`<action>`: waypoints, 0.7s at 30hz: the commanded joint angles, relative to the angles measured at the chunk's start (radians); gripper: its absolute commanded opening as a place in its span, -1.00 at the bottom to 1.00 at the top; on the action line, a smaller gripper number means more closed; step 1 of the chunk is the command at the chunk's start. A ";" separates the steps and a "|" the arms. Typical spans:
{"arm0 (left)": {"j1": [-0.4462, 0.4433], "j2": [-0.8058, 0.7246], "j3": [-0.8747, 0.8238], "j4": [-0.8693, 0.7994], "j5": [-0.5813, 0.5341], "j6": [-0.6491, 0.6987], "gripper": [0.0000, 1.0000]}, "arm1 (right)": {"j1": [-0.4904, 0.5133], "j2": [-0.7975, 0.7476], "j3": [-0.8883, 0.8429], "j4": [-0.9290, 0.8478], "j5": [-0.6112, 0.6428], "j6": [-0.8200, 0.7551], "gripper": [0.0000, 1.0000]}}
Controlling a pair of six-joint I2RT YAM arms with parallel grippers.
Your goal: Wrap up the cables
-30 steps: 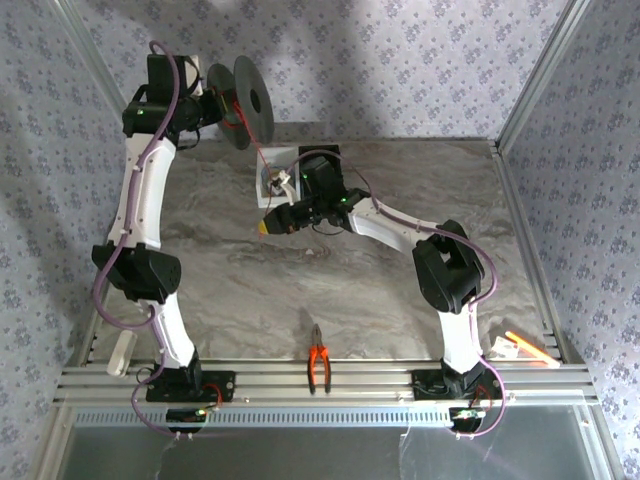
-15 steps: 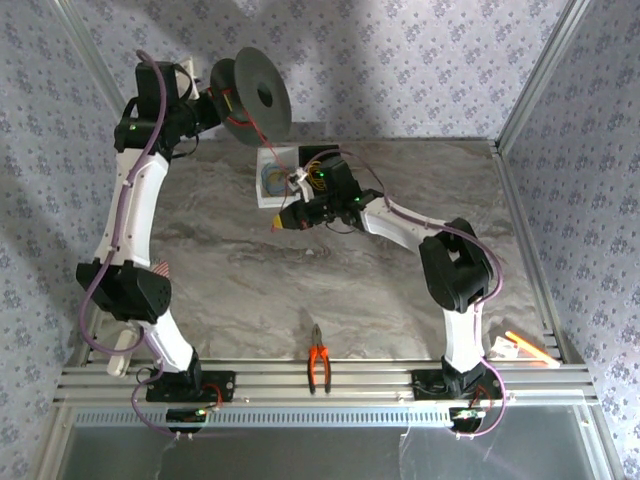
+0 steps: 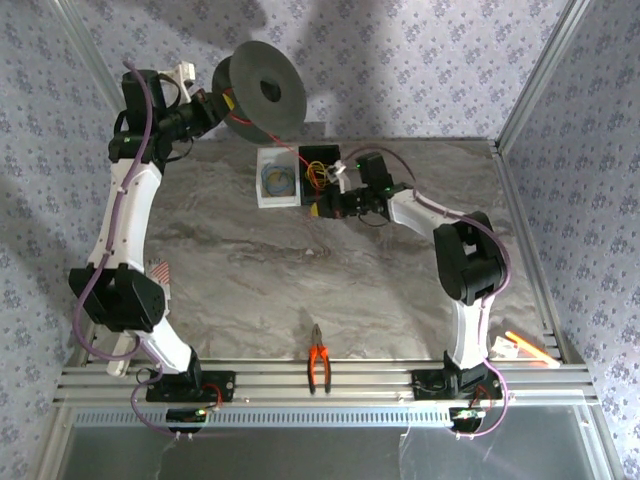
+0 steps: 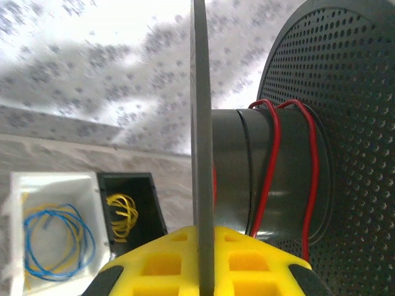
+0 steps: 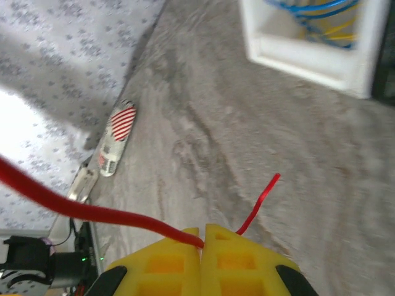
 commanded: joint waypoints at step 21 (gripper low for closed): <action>-0.288 -0.190 -0.105 -0.786 -0.386 1.011 -1.00 | -0.264 -0.042 0.334 -0.381 0.012 -0.159 -1.00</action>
